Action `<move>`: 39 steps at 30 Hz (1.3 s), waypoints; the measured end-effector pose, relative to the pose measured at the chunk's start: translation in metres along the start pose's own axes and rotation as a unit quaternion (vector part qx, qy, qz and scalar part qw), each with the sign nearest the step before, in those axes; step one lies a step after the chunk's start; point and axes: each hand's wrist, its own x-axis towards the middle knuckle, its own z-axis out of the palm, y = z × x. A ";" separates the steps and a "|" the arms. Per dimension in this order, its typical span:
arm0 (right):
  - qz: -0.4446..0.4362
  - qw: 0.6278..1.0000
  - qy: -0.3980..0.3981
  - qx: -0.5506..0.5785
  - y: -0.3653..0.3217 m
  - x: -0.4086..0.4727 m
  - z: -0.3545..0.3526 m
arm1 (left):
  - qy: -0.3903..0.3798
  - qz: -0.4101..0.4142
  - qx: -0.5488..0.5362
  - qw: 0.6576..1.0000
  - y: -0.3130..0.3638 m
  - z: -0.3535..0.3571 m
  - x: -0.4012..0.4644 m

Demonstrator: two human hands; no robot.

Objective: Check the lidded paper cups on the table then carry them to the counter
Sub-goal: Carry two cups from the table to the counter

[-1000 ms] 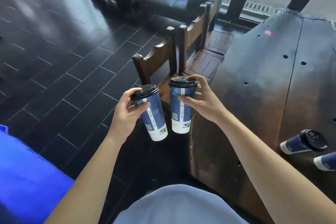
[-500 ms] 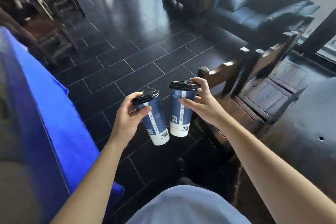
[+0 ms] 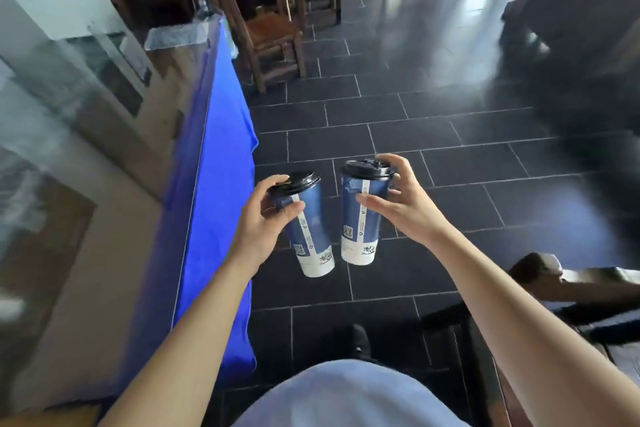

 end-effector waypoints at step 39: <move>-0.195 0.863 -0.434 -0.168 -0.099 0.365 0.457 | 0.484 -0.057 -0.076 0.870 -0.079 -0.360 0.092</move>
